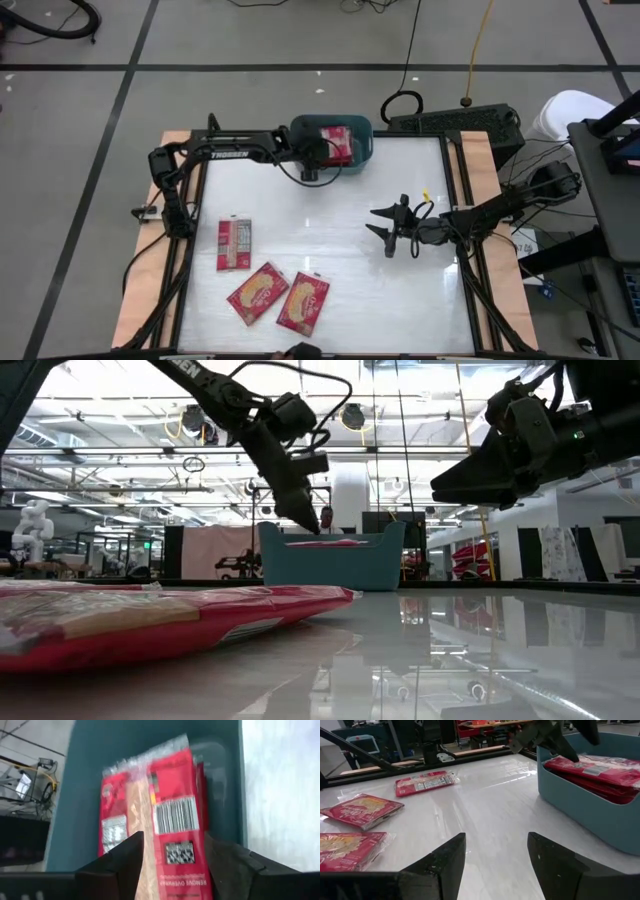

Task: Sort popcorn bags into baskets
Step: Put the red popcorn bag into the green bin

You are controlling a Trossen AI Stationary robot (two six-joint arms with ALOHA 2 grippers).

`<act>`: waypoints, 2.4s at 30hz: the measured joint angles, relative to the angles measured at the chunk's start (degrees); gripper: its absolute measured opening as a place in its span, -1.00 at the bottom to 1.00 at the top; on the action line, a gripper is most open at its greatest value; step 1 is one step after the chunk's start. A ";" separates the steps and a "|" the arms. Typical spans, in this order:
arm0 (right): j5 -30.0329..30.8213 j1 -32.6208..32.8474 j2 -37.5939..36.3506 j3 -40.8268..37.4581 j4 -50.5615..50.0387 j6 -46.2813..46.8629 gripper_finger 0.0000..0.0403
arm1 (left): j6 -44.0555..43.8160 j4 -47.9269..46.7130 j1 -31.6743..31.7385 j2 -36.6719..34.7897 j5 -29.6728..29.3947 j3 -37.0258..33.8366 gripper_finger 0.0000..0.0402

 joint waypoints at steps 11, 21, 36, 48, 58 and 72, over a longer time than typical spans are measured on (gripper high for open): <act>-0.24 0.00 0.02 0.00 0.00 0.35 0.02 | 2.64 10.58 0.20 0.00 0.31 -6.90 0.24; -0.26 0.00 0.01 0.00 0.00 0.30 0.02 | 4.16 11.37 1.58 0.00 -0.04 -7.55 0.26; -0.28 0.02 0.02 0.02 0.00 0.42 0.02 | 5.78 16.55 0.45 5.13 -6.04 -7.35 -0.11; -0.28 0.02 0.02 0.02 -0.42 0.39 0.02 | 9.10 15.77 -1.61 2.63 -13.29 -7.25 -0.89; -0.28 0.02 0.02 0.00 -0.50 0.40 0.02 | 6.84 9.35 -0.70 -6.02 -8.71 -7.21 -0.97; 0.09 -0.04 0.02 0.00 0.08 -0.02 0.02 | -5.88 -6.96 17.98 -9.58 33.62 5.86 -0.98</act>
